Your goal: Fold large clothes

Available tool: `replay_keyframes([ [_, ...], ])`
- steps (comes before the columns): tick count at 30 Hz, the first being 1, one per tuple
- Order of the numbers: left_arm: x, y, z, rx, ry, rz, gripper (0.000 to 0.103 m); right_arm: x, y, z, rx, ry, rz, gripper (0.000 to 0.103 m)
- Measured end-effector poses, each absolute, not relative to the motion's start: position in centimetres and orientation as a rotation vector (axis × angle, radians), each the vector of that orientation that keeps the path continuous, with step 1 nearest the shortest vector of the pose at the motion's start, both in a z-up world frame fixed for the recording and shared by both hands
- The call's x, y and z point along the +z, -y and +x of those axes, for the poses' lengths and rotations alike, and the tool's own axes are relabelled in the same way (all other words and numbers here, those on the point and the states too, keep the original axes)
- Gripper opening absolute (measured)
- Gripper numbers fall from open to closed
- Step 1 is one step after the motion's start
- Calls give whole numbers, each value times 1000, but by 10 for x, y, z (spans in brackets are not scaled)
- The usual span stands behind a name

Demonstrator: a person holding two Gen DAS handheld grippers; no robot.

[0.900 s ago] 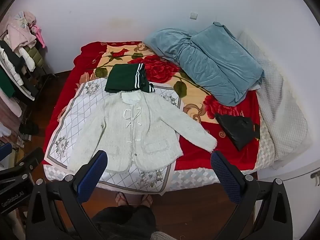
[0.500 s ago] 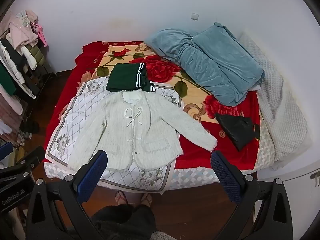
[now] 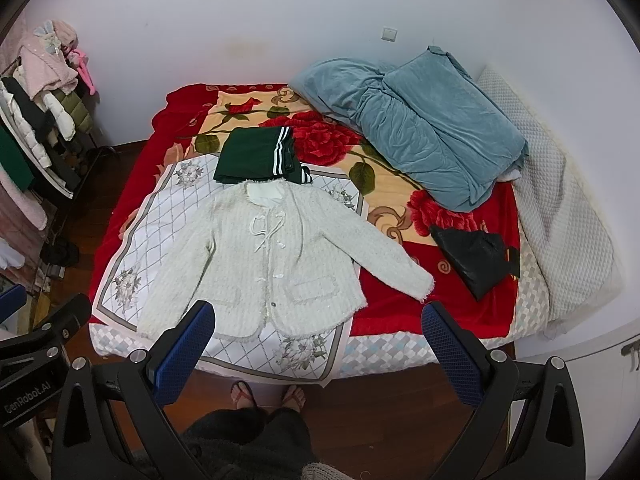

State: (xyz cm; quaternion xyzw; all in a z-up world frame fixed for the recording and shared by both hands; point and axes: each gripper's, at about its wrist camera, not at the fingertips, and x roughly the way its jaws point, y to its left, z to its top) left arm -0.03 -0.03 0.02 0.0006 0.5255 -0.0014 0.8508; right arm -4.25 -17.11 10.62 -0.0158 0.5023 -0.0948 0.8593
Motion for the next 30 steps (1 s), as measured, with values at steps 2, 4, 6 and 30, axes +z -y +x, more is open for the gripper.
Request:
replay_keyframes([
  [2, 5, -2, -2, -3, -1106, 2, 103, 108, 169, -44, -200, -1053, -34, 103],
  [4, 6, -2, -2, -2, -1104, 3, 103, 108, 170, -44, -200, -1053, -33, 103],
  [6, 11, 1, -7, -1, -1102, 3, 103, 106, 171, -45, -202, -1051, -34, 103],
  [30, 18, -3, -6, -2, -1096, 0, 103, 120, 164, -36, -197, -1048, -30, 103],
])
